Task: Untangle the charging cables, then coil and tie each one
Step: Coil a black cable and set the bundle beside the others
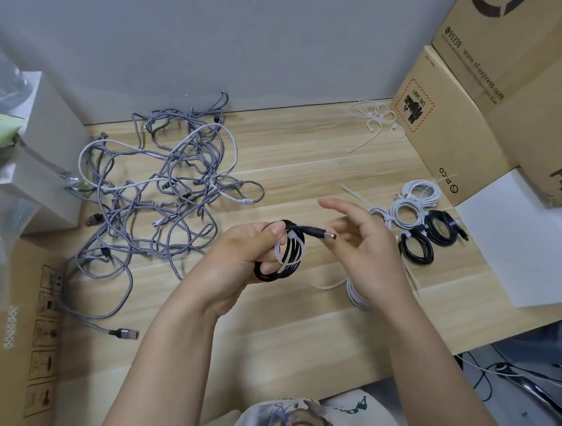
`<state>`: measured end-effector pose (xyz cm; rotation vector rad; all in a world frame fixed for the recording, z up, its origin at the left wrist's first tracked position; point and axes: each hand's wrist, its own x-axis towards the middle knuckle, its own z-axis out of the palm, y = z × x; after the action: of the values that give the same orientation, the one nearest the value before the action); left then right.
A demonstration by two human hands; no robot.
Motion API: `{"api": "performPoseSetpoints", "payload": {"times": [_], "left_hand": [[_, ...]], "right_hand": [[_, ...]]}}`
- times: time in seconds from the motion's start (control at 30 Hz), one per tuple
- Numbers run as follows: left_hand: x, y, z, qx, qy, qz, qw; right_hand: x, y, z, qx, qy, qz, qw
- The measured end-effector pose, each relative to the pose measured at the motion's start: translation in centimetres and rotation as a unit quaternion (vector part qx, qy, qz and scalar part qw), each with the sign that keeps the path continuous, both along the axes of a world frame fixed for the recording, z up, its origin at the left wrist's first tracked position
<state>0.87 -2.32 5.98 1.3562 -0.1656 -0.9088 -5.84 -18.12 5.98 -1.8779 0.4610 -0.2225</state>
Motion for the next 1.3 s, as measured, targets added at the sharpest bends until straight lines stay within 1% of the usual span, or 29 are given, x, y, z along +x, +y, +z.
{"api": "performPoseSetpoints", "payload": {"times": [0.07, 0.1, 0.17, 0.27, 0.37, 0.4, 0.47, 0.53, 0.57, 0.6, 0.67, 0.73, 0.87, 0.93, 1.07, 1.17, 1.3], "left_hand": [[-0.3, -0.2, 0.0, 0.019, -0.028, -0.011, 0.999], [-0.4, -0.3, 0.1, 0.019, -0.035, -0.014, 0.999], [-0.6, -0.4, 0.2, 0.01, -0.039, -0.013, 0.999], [-0.7, -0.5, 0.4, 0.001, -0.045, -0.003, 0.999], [-1.0, -0.7, 0.3, -0.008, -0.031, 0.013, 0.999], [-1.1, -0.7, 0.3, -0.01, -0.02, 0.02, 1.0], [-1.0, -0.7, 0.3, -0.025, 0.012, 0.036, 0.999], [-0.7, -0.7, 0.8, -0.054, 0.067, 0.064, 0.994], [-0.5, -0.6, 1.1, -0.075, 0.097, 0.08, 0.989], [-0.4, -0.6, 1.2, -0.093, 0.118, 0.095, 0.984], [-0.3, -0.7, 1.3, -0.099, 0.121, 0.125, 0.98], [-0.1, -0.9, 1.1, -0.086, 0.102, 0.163, 0.978], [-0.1, -1.4, 0.5, -0.009, -0.003, 0.198, 0.98], [-0.3, -1.7, 0.4, 0.007, -0.05, 0.198, 0.979], [-0.7, -1.7, -0.1, 0.038, -0.15, 0.167, 0.974], [-1.1, -1.8, 0.1, 0.034, -0.185, 0.142, 0.972], [-1.5, -1.8, 0.9, 0.043, -0.252, 0.125, 0.959]], "right_hand": [[0.5, 0.3, 0.4, -0.109, -0.027, 0.086, 0.99], [0.7, 0.6, 0.3, -0.135, -0.049, 0.118, 0.983], [0.8, 1.0, 0.3, -0.121, -0.078, 0.14, 0.98], [0.9, 1.2, 0.1, -0.073, -0.086, 0.108, 0.988], [0.9, 1.5, -0.2, -0.066, -0.079, 0.064, 0.993], [1.0, 1.6, -0.2, -0.083, -0.084, 0.051, 0.992], [1.0, 1.6, -0.3, -0.146, -0.098, 0.03, 0.984], [0.7, 1.3, -0.5, -0.2, -0.107, 0.0, 0.974], [0.6, 1.1, -0.5, -0.203, -0.106, -0.016, 0.973], [0.4, 0.9, -0.3, -0.189, -0.1, -0.026, 0.976], [0.0, 0.7, 0.0, -0.122, -0.071, -0.037, 0.989], [-0.3, 0.7, 0.2, -0.061, -0.055, -0.053, 0.995], [-0.5, 1.4, 0.9, -0.024, -0.08, -0.048, 0.995], [-0.4, 2.0, 1.7, 0.017, -0.096, -0.045, 0.994], [-0.2, 2.9, 2.9, 0.11, -0.115, -0.044, 0.986], [-0.1, 3.3, 3.3, 0.125, -0.077, -0.046, 0.988], [0.2, 3.2, 2.8, 0.1, -0.047, -0.095, 0.989]]}}
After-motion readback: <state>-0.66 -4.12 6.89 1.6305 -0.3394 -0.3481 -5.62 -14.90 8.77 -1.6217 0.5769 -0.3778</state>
